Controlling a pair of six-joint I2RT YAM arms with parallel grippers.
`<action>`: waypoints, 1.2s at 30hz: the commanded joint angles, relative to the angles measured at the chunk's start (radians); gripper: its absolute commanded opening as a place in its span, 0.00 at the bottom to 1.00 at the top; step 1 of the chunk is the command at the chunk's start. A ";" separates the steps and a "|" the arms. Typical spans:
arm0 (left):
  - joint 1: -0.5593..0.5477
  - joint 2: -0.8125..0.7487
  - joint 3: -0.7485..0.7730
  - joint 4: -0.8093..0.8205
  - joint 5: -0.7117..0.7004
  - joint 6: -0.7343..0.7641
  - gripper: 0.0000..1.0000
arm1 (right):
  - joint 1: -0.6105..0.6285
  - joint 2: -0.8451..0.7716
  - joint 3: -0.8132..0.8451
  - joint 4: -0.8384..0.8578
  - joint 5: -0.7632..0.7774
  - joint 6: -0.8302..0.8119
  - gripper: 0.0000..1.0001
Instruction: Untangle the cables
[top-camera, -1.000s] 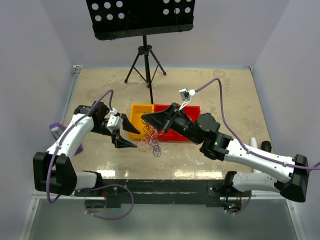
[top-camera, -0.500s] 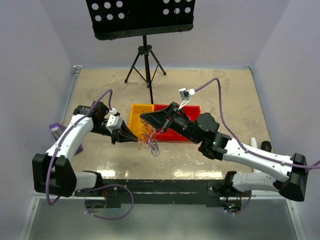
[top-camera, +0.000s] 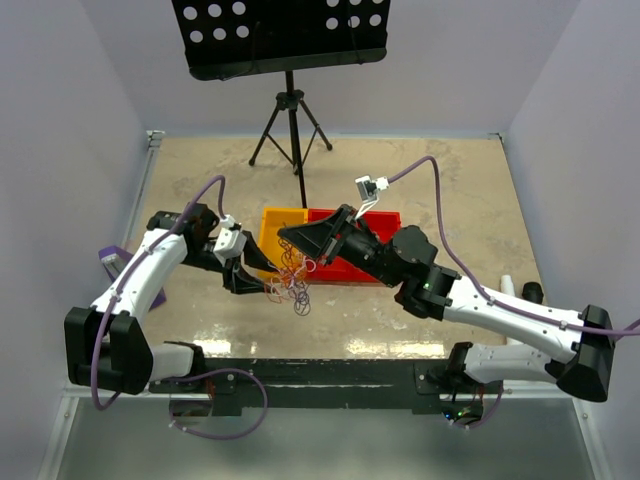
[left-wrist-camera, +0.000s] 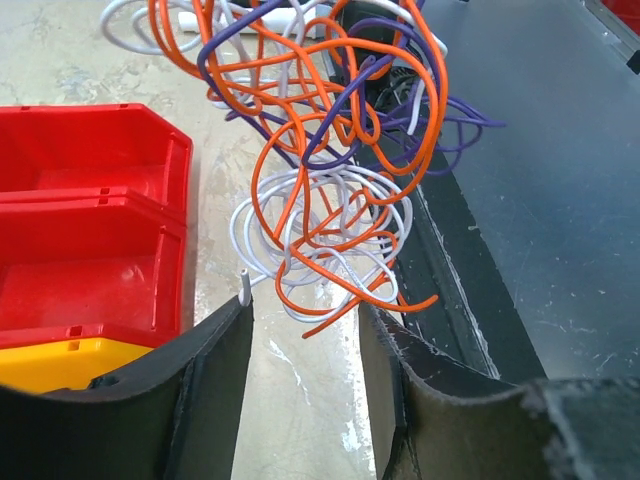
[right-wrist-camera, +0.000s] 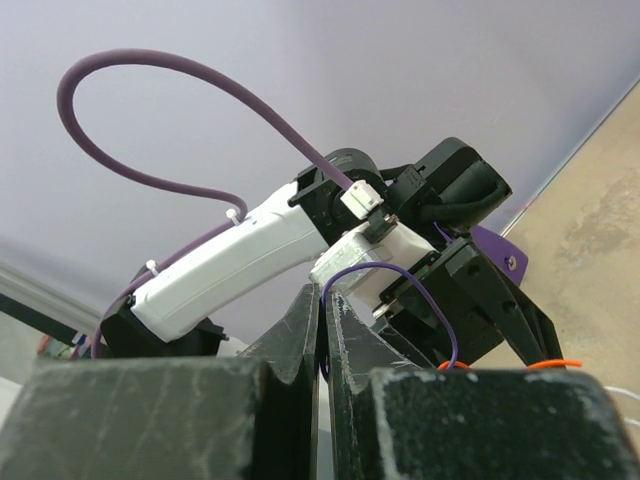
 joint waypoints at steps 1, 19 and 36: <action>-0.005 -0.018 0.014 0.004 0.183 0.005 0.52 | 0.004 0.013 0.029 0.065 -0.026 0.006 0.00; -0.036 -0.004 0.012 0.004 0.161 0.010 0.00 | 0.004 0.007 0.025 0.073 -0.020 0.009 0.00; 0.116 0.045 0.083 0.007 -0.317 -0.067 0.00 | -0.019 -0.266 0.108 -0.376 0.315 -0.138 0.00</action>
